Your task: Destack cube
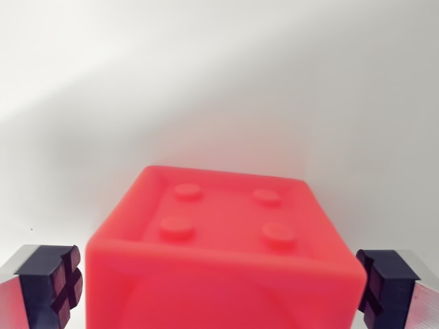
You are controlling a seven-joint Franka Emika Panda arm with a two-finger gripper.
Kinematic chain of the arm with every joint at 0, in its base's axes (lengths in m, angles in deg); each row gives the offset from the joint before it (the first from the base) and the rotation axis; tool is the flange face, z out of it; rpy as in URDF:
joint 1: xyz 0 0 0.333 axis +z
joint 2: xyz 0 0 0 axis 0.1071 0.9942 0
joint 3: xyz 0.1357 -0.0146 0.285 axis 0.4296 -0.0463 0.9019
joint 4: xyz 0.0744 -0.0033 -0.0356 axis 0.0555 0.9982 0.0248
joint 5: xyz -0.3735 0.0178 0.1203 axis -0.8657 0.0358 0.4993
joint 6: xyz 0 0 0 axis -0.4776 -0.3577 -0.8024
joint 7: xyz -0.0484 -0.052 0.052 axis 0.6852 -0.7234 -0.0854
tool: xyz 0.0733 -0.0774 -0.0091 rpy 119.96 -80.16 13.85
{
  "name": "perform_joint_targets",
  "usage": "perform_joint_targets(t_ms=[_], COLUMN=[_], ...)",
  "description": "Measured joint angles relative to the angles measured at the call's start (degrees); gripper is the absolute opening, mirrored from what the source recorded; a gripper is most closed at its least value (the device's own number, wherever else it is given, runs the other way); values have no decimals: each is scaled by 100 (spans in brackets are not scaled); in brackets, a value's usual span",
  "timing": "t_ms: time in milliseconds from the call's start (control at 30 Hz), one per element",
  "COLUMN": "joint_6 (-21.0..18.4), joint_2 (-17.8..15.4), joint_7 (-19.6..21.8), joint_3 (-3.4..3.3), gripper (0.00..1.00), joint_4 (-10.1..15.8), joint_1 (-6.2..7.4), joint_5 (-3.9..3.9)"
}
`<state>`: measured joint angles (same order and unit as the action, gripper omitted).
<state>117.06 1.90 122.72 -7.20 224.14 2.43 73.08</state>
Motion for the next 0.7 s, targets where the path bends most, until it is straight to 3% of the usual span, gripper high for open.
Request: perform_joint_targets(t_ms=[700], joint_6=[-87], joint_2=[-139], joint_7=[7], joint_3=[-25], gripper=[100], joint_4=[36], joint_1=[19], joint_5=[-3])
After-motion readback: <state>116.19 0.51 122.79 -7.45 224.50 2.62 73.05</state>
